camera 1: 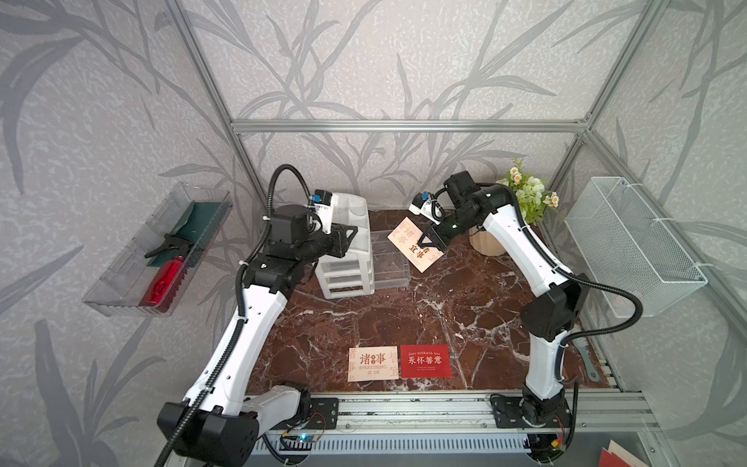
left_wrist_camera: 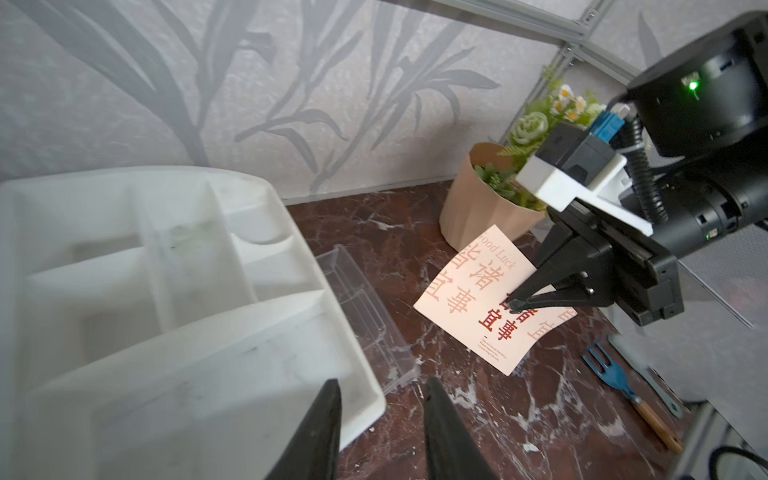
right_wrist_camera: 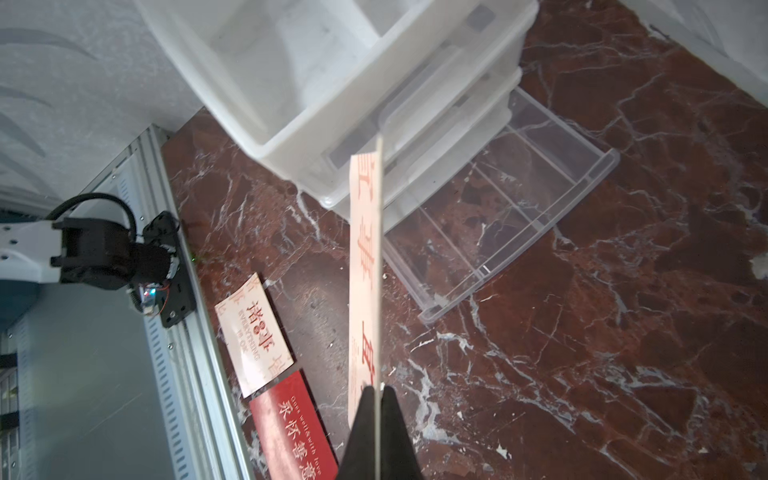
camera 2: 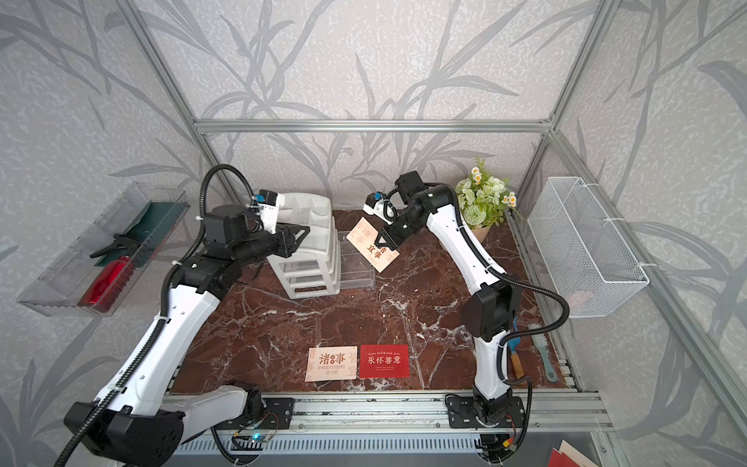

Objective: Take the postcards out of the drawer
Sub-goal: Place the postcard at the center of the board.

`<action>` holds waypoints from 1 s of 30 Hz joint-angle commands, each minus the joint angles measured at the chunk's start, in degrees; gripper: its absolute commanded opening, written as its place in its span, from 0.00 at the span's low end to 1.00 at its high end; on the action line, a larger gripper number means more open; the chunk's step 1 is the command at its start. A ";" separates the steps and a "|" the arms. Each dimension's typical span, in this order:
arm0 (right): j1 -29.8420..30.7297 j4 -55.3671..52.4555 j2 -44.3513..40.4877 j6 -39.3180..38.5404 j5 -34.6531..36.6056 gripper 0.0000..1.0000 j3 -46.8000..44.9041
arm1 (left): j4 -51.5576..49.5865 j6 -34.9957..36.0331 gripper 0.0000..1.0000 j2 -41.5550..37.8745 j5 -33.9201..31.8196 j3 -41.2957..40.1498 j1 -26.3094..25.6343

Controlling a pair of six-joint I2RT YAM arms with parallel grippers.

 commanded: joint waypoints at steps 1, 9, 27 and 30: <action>0.55 -8.01 -2.01 -11.50 -7.61 0.04 -3.13 | 3.31 1.48 0.34 1.54 8.30 -2.31 -2.80; 1.39 -12.29 -2.78 -16.58 -13.19 0.04 -3.98 | 7.36 2.65 0.34 5.39 14.32 -4.18 -7.65; 2.37 -13.82 0.25 -17.89 -15.64 0.07 -1.17 | 8.27 4.73 0.08 10.90 18.05 -3.74 -12.14; 2.36 -9.96 -1.31 -14.96 -13.96 0.13 -3.64 | 9.21 4.18 0.01 10.63 17.37 -4.70 -12.11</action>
